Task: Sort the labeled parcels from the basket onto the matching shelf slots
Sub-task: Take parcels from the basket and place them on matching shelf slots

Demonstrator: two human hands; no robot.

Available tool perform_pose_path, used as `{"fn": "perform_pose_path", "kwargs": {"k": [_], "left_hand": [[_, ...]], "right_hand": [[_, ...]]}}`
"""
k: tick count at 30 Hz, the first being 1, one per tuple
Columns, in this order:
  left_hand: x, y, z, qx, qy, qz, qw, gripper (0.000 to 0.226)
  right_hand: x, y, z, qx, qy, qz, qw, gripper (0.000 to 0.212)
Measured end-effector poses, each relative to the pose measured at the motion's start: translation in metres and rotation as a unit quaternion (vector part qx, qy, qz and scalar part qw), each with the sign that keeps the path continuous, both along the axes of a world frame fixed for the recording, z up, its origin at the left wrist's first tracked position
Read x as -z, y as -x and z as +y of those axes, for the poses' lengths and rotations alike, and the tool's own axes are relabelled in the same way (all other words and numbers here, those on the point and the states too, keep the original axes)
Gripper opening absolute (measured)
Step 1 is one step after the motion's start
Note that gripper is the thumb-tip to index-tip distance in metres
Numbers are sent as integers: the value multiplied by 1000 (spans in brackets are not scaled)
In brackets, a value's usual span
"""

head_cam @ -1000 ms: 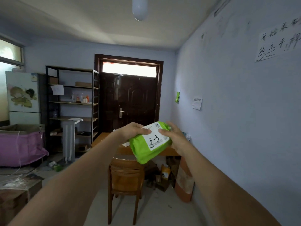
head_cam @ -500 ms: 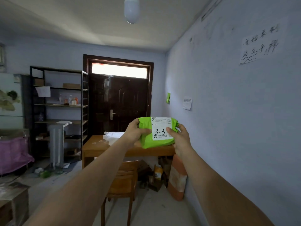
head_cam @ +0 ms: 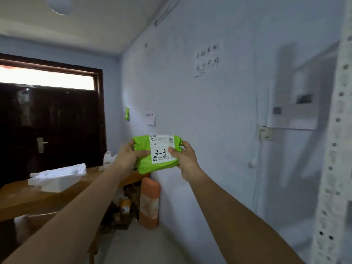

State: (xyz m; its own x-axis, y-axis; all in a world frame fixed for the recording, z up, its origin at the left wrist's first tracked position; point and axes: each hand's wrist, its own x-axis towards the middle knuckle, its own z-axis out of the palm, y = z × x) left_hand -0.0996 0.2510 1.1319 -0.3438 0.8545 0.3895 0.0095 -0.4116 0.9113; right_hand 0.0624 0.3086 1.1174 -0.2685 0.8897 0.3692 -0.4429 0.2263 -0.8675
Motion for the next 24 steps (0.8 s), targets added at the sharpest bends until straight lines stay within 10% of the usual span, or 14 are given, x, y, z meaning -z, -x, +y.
{"fn": "perform_pose_path", "kwargs": {"k": [24], "left_hand": [[0, -408, -62, 357, 2, 32, 934, 35]], "right_hand": [[0, -414, -178, 408, 8, -39, 912, 22]]}}
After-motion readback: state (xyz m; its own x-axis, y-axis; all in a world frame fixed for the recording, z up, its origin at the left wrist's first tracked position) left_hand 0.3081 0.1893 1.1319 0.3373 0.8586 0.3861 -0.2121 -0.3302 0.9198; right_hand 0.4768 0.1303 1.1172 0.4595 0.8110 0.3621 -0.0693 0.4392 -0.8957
